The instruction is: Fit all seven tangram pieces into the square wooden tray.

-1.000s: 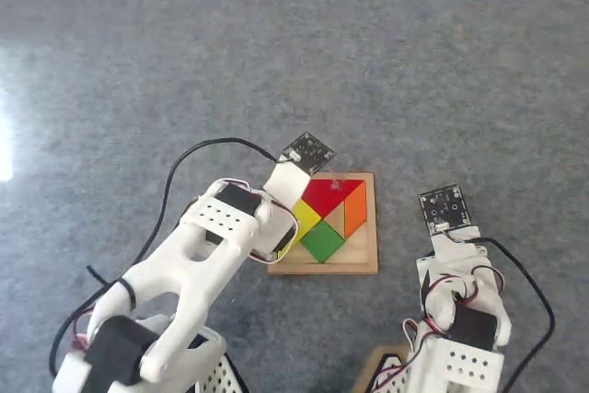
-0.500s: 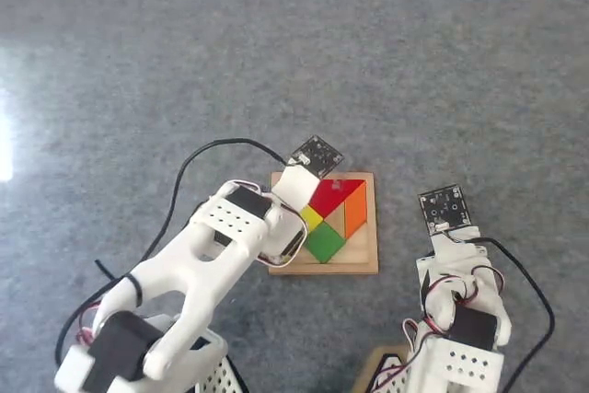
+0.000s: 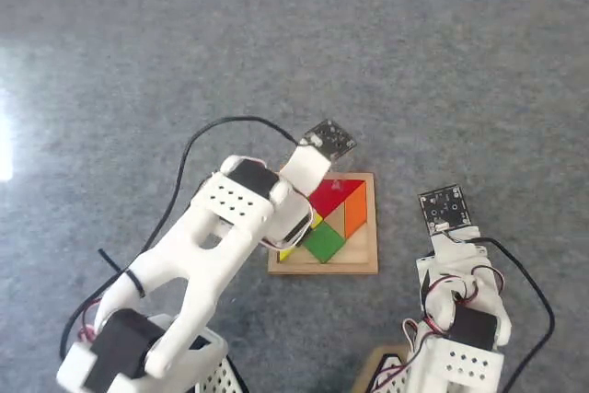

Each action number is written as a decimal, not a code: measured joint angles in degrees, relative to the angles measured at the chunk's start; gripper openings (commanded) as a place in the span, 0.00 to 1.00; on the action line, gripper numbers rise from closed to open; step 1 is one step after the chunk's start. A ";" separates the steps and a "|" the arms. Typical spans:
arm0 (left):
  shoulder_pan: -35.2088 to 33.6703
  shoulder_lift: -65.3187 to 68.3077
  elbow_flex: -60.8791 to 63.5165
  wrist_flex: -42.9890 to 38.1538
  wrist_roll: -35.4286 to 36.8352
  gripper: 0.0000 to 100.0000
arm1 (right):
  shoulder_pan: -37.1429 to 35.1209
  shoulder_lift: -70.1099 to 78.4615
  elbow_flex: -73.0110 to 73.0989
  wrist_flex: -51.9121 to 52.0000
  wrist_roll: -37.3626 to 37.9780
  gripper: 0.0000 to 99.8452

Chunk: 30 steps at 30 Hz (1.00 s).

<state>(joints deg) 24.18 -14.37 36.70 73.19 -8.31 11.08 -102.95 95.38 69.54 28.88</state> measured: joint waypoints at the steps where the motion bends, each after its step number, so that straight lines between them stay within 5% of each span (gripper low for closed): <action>1: -0.62 0.00 -1.14 0.70 -0.18 0.17 | 0.00 0.00 0.00 0.00 0.00 0.02; 11: -14.68 1.76 -4.13 -5.98 0.70 0.17 | 0.00 0.00 0.00 0.00 0.00 0.02; 30: -3.78 8.62 2.20 -10.55 -0.26 0.13 | 0.00 0.00 0.00 0.00 0.00 0.02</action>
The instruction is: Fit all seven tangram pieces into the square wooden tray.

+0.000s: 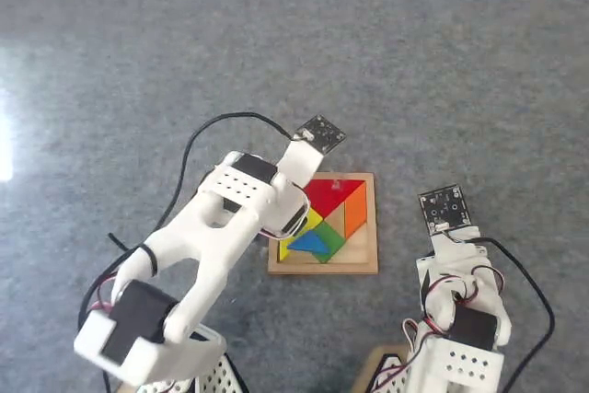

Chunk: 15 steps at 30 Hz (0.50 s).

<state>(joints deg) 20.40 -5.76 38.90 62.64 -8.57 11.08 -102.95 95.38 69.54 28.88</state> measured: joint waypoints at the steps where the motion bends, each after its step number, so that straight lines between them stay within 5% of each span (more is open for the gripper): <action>1: 0.00 -0.97 0.00 0.00 0.00 0.13 | 0.00 0.00 0.00 0.00 0.00 0.02; 15: 5.98 -3.25 0.00 -1.76 -0.09 0.13 | 0.00 0.00 0.00 0.00 0.00 0.02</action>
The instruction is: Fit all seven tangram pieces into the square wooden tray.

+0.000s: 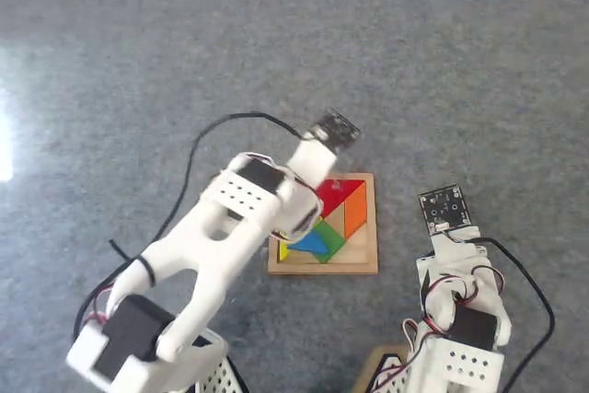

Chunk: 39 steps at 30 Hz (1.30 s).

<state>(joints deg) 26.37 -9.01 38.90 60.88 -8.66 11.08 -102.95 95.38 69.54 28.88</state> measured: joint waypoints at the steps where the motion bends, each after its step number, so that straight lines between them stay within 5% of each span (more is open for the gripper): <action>1: 1.05 0.44 0.00 -0.26 -0.18 0.13 | 0.00 0.00 0.00 0.00 0.00 0.02; 39: 1.76 -6.42 2.20 2.20 -1.93 0.13 | 0.00 0.00 0.00 0.00 0.00 0.02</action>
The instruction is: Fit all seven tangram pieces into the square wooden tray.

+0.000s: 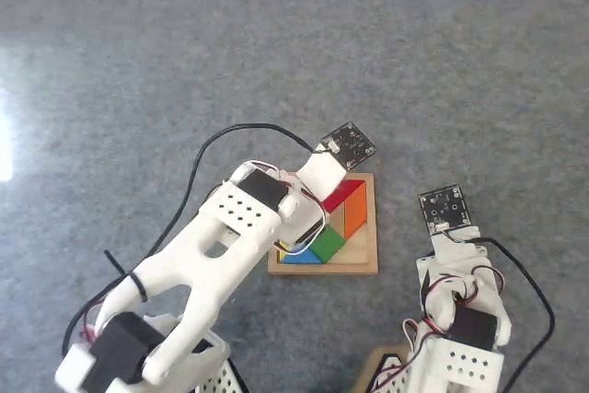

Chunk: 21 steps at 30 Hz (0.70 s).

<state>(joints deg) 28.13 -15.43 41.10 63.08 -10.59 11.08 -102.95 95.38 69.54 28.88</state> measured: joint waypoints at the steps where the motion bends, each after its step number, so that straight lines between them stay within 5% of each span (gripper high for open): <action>1: 0.00 0.00 0.00 0.00 -0.09 0.13 | 0.00 0.00 0.00 0.00 0.00 0.02; 21: 0.35 -0.97 12.75 -4.92 -3.25 0.13 | 0.00 0.00 0.00 0.00 0.00 0.02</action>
<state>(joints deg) 28.48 -16.40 53.85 58.15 -13.85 11.08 -102.95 95.38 69.54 28.88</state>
